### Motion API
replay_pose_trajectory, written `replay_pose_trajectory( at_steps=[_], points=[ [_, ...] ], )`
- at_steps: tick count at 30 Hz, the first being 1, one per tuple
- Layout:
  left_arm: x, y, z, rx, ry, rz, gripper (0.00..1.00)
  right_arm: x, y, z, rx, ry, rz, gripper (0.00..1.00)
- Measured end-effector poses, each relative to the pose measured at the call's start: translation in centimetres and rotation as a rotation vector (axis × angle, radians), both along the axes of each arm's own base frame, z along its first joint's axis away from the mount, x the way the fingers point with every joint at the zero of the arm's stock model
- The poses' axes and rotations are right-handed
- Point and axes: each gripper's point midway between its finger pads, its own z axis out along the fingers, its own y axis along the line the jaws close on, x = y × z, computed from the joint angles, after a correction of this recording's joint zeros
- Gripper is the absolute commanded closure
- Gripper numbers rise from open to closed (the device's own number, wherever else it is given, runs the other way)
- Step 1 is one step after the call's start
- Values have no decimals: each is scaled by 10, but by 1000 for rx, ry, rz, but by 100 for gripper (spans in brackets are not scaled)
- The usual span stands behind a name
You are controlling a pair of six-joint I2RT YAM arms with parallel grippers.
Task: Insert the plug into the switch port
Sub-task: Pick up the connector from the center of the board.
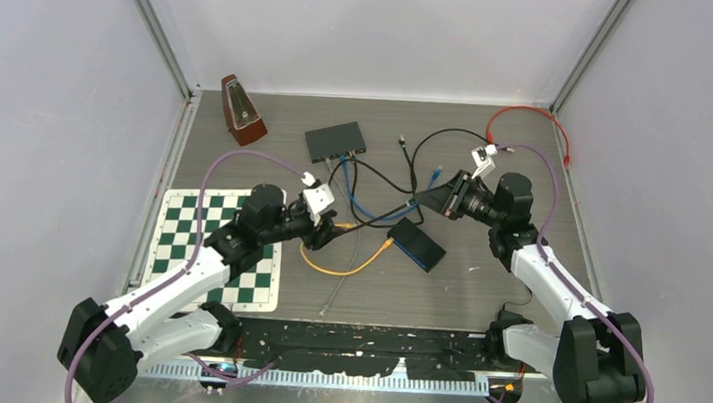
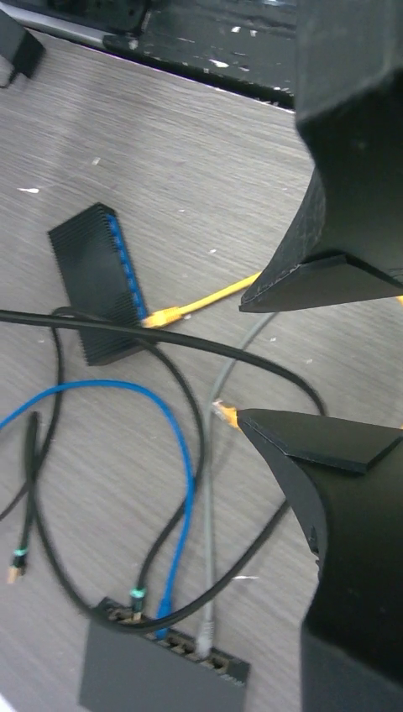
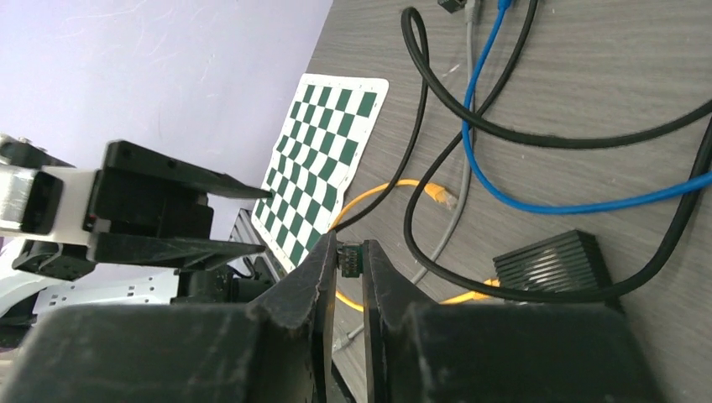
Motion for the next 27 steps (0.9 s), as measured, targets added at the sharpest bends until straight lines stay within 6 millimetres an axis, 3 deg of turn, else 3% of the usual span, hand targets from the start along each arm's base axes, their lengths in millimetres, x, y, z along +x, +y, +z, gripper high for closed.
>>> replay_pose_trajectory(
  at_steps=[7,14,21,27],
  points=[
    [25,-47,37,-58,-55,-86,51,-9,11,-7,33,49,-36,94],
    [24,-105,27,-58,-60,-196,53,-16,24,6,66,31,-21,93],
    [31,-127,20,-67,-93,-201,64,-21,26,11,82,23,-26,93],
    [35,-135,33,-114,-151,-204,69,-23,24,6,82,34,-35,93]
  ],
)
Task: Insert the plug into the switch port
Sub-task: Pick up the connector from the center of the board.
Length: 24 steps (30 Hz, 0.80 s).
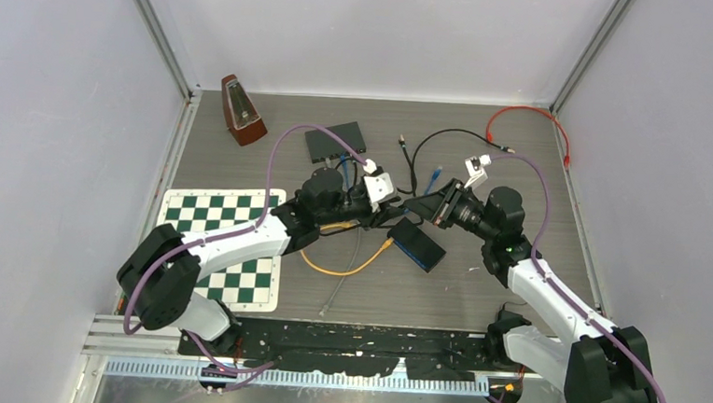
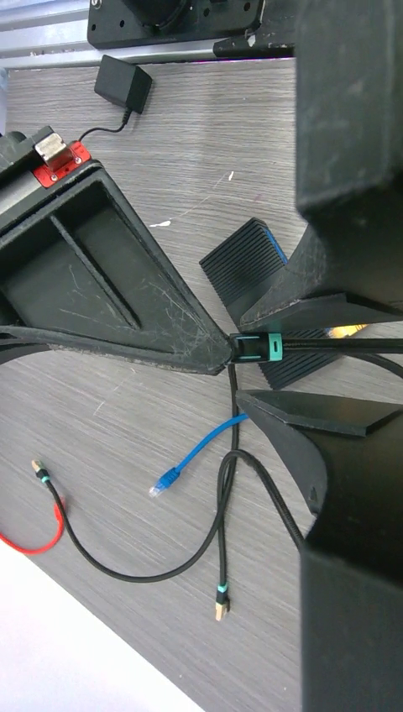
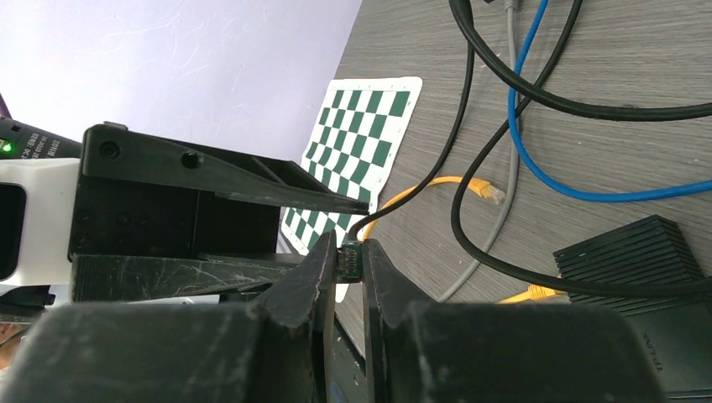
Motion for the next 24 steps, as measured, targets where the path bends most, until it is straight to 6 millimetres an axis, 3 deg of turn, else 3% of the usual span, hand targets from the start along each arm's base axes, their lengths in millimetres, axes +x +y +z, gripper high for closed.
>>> replay_pose_trajectory(
  at_steps=[3,10,22,24],
  points=[
    [1,-2,5,-16,-14,-2,72,0,0,0,0,-1,-3,92],
    [0,-5,2,-19,-16,-9,67,1,0,0,3,-1,-7,92],
    [0,-3,-4,-8,-8,-5,75,1,-1,0,10,1,-17,92],
    [0,-3,-4,-9,-8,-5,81,0,-2,1,12,-1,-20,92]
  ],
)
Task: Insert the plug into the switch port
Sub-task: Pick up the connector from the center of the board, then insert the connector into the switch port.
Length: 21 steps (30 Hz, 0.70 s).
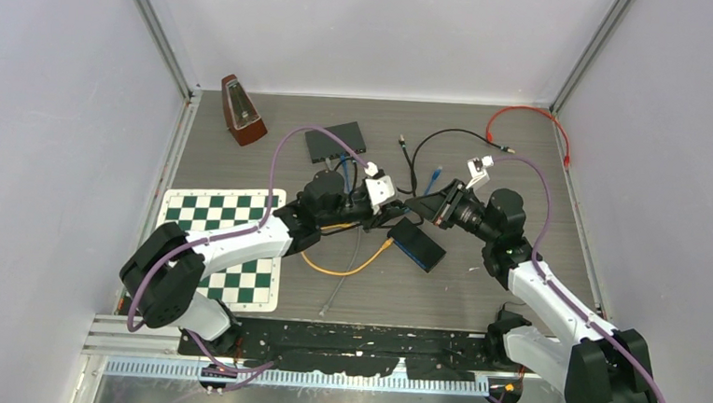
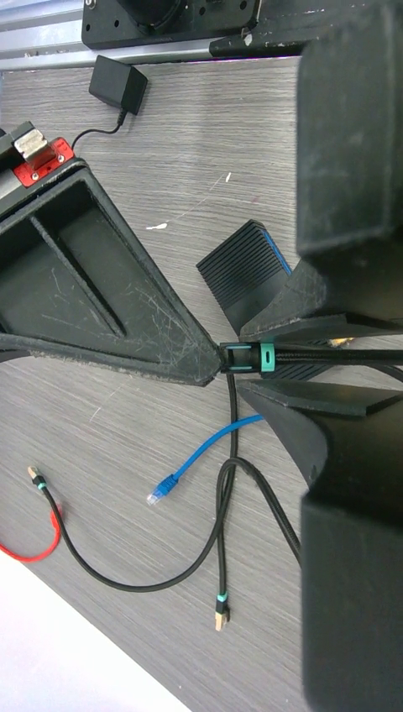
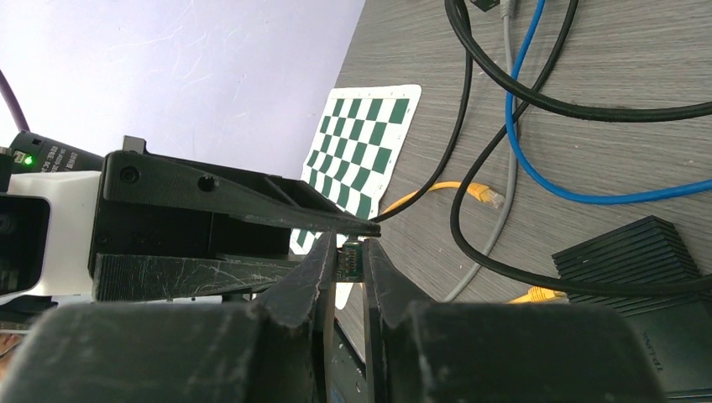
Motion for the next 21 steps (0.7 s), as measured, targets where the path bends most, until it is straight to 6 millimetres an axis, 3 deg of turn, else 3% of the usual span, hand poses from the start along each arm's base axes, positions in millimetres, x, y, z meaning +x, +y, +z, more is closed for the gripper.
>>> replay_pose_trajectory(
  at_steps=[5,7,10,14,17,21],
  points=[
    [0,0,0,2,-2,3,100,1,0,0,3,3,-6,90],
    [0,0,0,2,-2,2,100,1,-1,0,3,2,-8,85],
    [1,0,0,3,-3,6,100,1,-1,0,2,2,-8,63],
    [5,6,-6,17,3,49,100,-1,-2,-4,-42,-12,7,42],
    [7,19,-11,41,12,111,100,0,-7,-6,-124,-34,10,35],
    [7,44,-8,46,25,217,100,3,-24,-2,-217,-96,-22,33]
  ],
)
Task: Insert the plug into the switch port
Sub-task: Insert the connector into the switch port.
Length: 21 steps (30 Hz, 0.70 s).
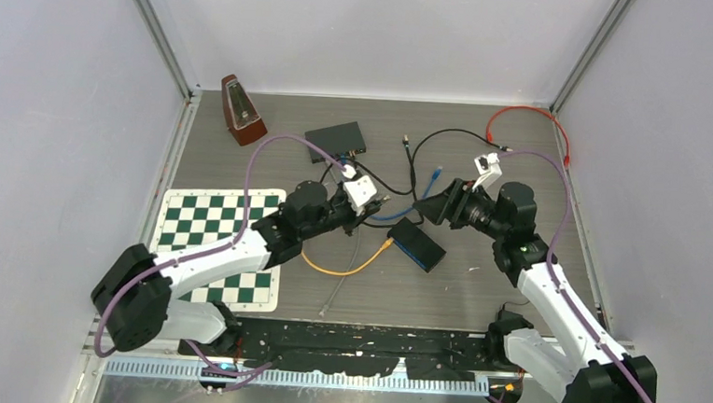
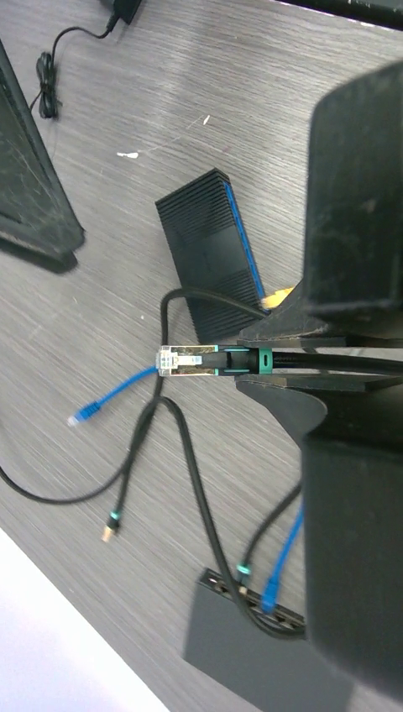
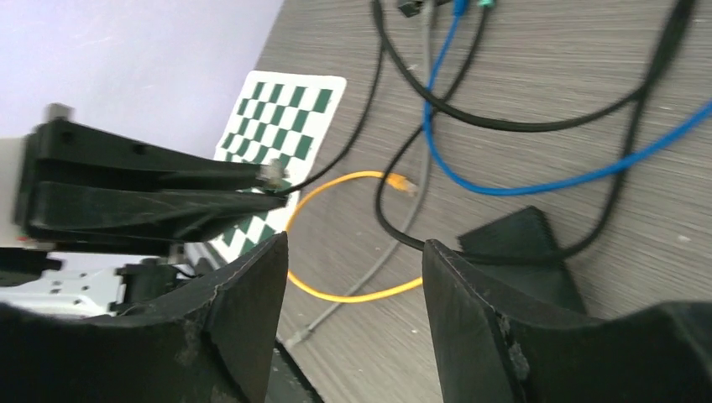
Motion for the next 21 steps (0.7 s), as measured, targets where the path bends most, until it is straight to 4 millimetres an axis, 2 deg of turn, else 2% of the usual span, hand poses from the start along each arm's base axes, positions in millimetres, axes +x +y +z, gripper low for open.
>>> replay_pose_trajectory(
  at_steps=[4,7,9,13,21],
  points=[
    [-4,22,2,-5,47,91,100,6,-22,-18,-73,21,-54,33],
    [-10,29,-4,-3,101,140,100,10,-35,-46,-131,85,-79,34],
    [-19,32,-18,11,146,174,100,11,-41,-71,-173,152,-77,34],
    [-42,32,-50,70,224,178,100,7,-45,-114,-232,279,-39,34],
    [-77,12,-86,119,339,135,100,-2,-47,-157,-292,396,12,35]
  ],
)
